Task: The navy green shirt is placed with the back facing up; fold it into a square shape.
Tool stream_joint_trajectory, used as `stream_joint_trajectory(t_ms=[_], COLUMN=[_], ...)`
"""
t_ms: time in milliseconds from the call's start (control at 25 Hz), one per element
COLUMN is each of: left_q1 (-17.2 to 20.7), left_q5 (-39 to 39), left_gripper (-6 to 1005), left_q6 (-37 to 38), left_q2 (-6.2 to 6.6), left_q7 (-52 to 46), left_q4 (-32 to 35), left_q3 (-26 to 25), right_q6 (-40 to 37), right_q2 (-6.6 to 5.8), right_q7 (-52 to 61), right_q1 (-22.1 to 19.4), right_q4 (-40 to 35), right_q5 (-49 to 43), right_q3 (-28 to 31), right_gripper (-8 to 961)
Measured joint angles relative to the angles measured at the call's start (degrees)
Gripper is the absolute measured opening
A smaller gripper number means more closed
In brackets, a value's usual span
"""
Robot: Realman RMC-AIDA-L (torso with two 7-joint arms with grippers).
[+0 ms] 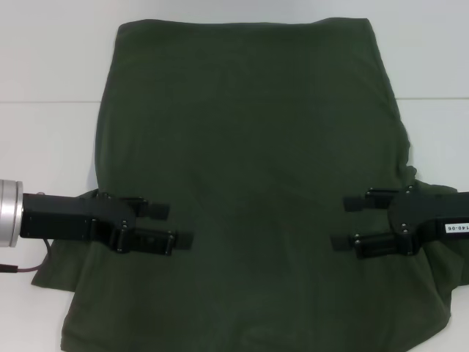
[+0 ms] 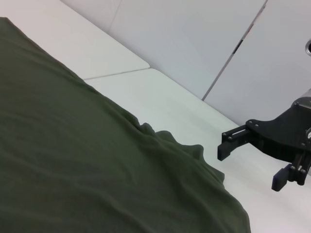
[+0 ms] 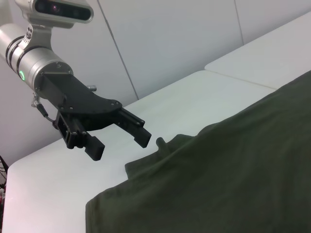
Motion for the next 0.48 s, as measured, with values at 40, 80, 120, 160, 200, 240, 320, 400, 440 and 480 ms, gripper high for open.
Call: stream_joint_trajectory(t_ms=[40,80,120,160,200,240,320,400,440,480], left_q1=[0.00,-0.02,-0.05,-0.10,-0.16,-0.19,-0.23,-0.23,-0.23,-0.23], left_q5=[0.00,-0.01,-0.01,-0.01,-0.01,-0.02,-0.02,-0.02,-0.02,-0.02], left_gripper=[917,916,916,915,915,915,914,913,912,912], left_q6=[-0.04,-0.10,-0.17,-0.23,-0.26,-0.27,-0.27,-0.27,-0.28,-0.28], left_q2=[0.00,0.00,0.00,0.00,0.00,0.00,0.00,0.00,0.00,0.00], left_q7=[-0.01,-0.05,-0.11,-0.17,-0.21,-0.21,-0.20,0.02,0.12,0.25], left_q4=[-0.02,-0.05,-0.06,-0.08,-0.08,-0.08,-0.09,-0.09,-0.09,-0.09], left_q3=[-0.01,-0.02,-0.03,-0.03,-0.03,-0.04,0.03,0.27,0.33,0.38], right_q6=[-0.05,-0.12,-0.22,-0.24,-0.25,-0.24,-0.23,-0.18,-0.12,-0.06], right_q2=[0.00,0.00,0.00,0.00,0.00,0.00,0.00,0.00,0.00,0.00], right_q7=[0.02,0.03,0.03,0.04,0.04,0.04,0.04,0.04,0.05,0.09], right_q1=[0.00,0.00,0.00,0.00,0.00,0.00,0.00,0.00,-0.01,0.00], right_q4=[0.01,0.01,0.01,0.01,0.01,0.01,0.01,0.01,0.01,0.01], right_q5=[0.00,0.00,0.00,0.00,0.00,0.00,-0.01,-0.01,0.02,0.05], right_q3=[0.00,0.01,0.03,0.06,0.11,0.15,0.22,0.26,0.31,0.36], right_gripper=[946,946,946,946,946,946,946,946,946,946])
